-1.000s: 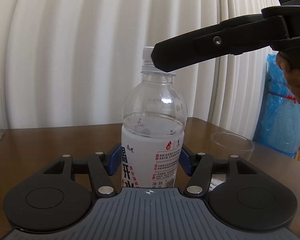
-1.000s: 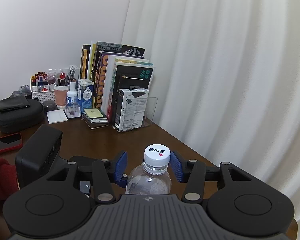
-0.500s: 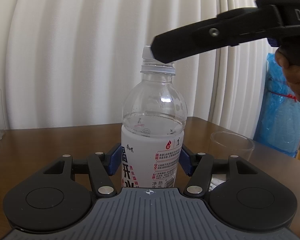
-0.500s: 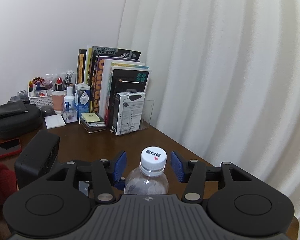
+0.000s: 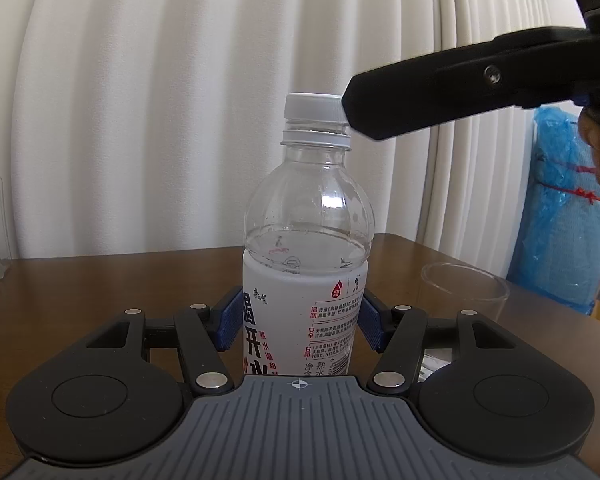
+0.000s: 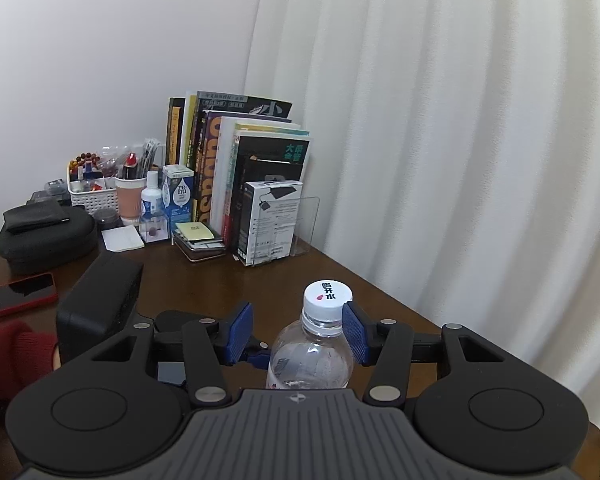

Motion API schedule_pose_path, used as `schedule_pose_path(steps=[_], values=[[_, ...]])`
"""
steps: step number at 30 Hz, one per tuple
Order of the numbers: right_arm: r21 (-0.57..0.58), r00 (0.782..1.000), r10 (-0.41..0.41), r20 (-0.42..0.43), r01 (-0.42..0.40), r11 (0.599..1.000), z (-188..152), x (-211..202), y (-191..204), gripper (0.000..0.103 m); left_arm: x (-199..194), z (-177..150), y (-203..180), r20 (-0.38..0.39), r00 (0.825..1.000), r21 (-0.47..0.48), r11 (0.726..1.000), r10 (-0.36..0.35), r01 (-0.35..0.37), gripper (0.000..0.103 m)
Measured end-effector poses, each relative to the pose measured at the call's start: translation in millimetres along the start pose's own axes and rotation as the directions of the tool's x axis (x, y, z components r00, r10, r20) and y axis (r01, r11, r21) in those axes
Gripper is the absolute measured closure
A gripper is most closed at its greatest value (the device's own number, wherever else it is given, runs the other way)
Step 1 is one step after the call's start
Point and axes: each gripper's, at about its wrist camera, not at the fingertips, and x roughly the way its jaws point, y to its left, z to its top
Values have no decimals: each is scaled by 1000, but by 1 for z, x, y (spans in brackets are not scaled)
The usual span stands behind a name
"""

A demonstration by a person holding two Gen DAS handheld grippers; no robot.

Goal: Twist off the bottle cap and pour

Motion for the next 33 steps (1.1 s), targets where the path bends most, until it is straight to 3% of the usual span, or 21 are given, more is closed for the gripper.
schedule_pose_path(steps=[20,28,33], values=[[14,1000,-8,5,8,1000,-1,5,1,46,-2,-2,2,-3,1000,3,1000,-1,1,43],[13,998,-49,28,48,999,4,15,-3,46,-2,-1,-1,-5,1000,2,1000,-2,2,43],[-5,997,-67,42,67,998,4,20,0,51,-2,-1,0,-6,1000,-3,1000,-4,4,42]])
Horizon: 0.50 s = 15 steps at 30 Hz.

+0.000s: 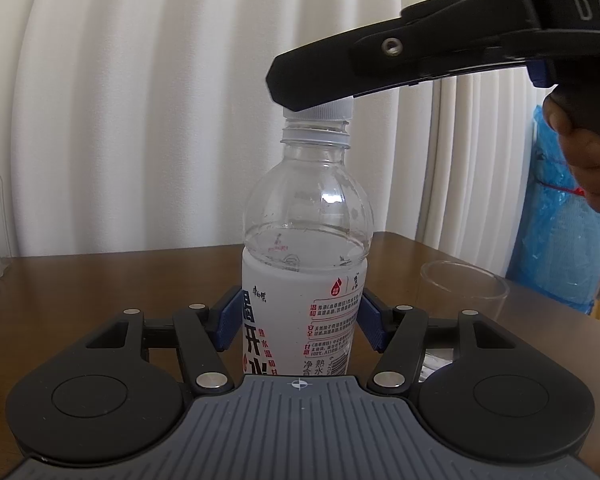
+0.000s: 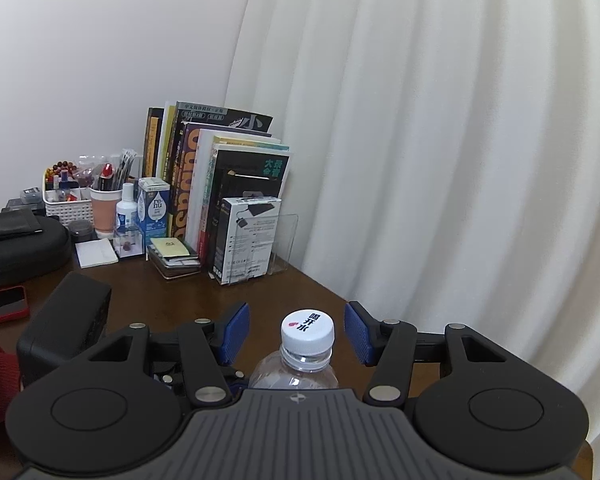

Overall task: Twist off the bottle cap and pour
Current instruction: 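Twist the cap further with the right tool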

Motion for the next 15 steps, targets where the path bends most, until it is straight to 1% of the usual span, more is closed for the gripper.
schedule_pose_path(steps=[2,6,8,9,15], values=[[5,1000,0,-5,0,1000,0,2,-1,61,-1,0,0,0,1000,0,1000,0,0,42],[23,1000,2,-10,-1,1000,-1,5,-6,67,0,0,-1,-1,1000,-1,1000,1,-1,42],[37,1000,5,-11,-4,999,-2,5,-9,69,0,0,-2,-2,1000,-3,1000,2,-2,42],[44,1000,8,-10,-7,999,-3,5,-11,71,0,0,-2,-2,1000,-4,1000,2,-2,42],[112,998,58,-2,-57,992,-4,6,-23,71,0,1,-3,-3,1000,-4,1000,2,-2,41]])
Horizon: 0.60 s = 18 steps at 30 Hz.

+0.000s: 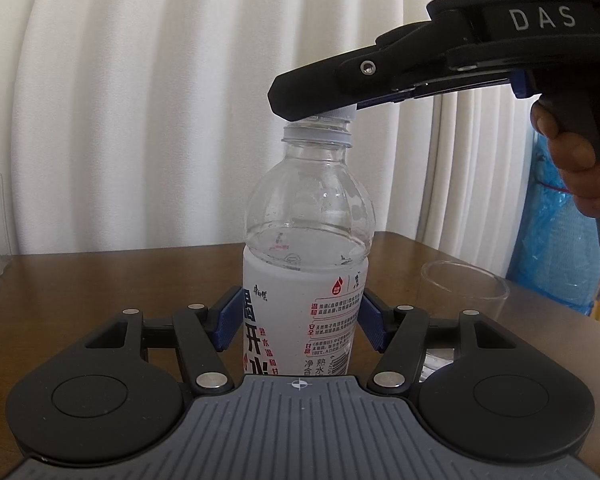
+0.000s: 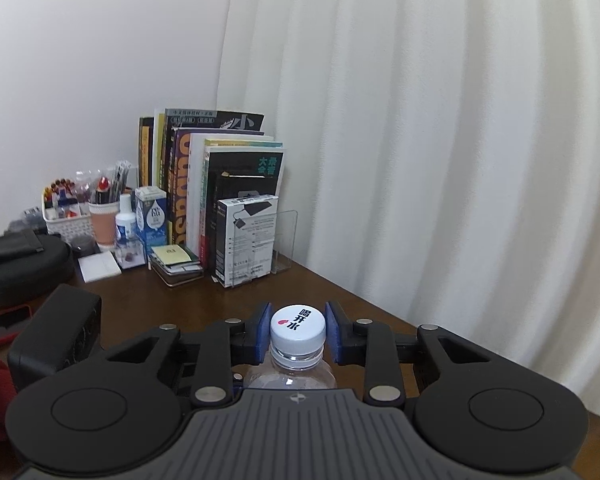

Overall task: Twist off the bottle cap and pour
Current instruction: 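Twist the cap further with the right tool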

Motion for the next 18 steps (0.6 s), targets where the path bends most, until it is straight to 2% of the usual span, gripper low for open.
schedule_pose_path(steps=[4,7,11,18], values=[[97,998,67,4,-67,993,0,2,-15,71,0,1,0,-1,1000,-1,1000,-2,2,41],[127,996,92,1,-92,988,1,2,-21,71,-1,0,-1,-2,1000,4,1000,-5,5,41],[125,993,116,-18,-113,986,6,4,-24,71,0,-1,-1,-3,1000,10,1000,-4,4,44],[96,995,102,-14,-101,990,4,4,-22,71,0,0,-4,-4,1000,24,1000,5,-5,45]])
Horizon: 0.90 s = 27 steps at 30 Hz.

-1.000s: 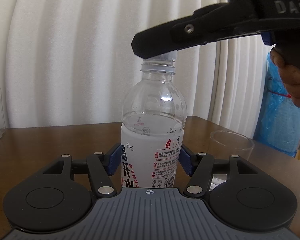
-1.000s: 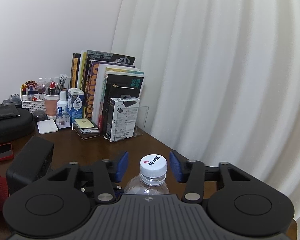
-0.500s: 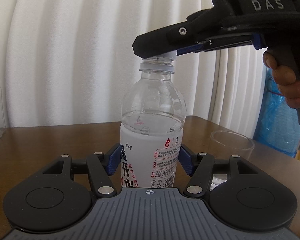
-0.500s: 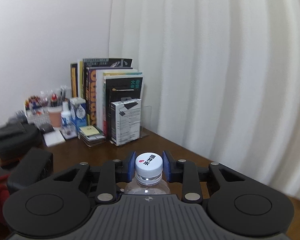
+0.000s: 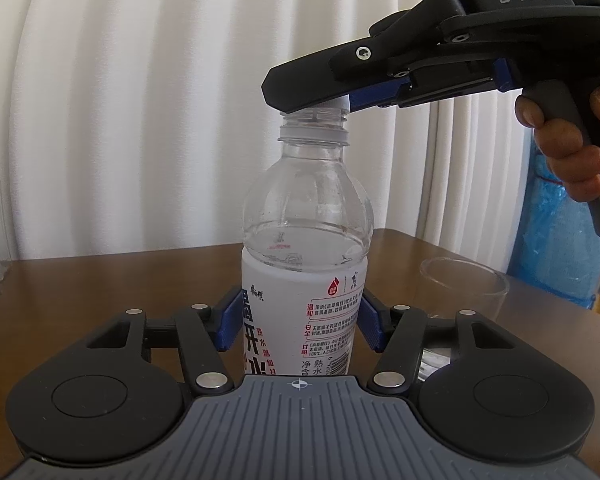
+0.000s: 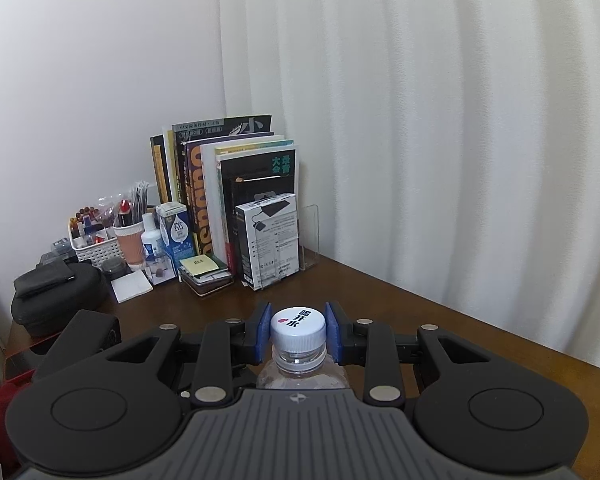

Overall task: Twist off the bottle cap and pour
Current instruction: 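Twist the cap further with the right tool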

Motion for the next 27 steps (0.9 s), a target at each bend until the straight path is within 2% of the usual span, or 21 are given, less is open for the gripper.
schedule_pose_path(steps=[15,27], values=[[-34,999,-11,37,12,999,-10,-4,5,70,-1,1,-1,0,1000,-3,1000,-1,1,45],[-99,997,-60,45,65,993,-12,-10,18,69,-1,1,-2,0,1000,-3,1000,-1,1,44]])
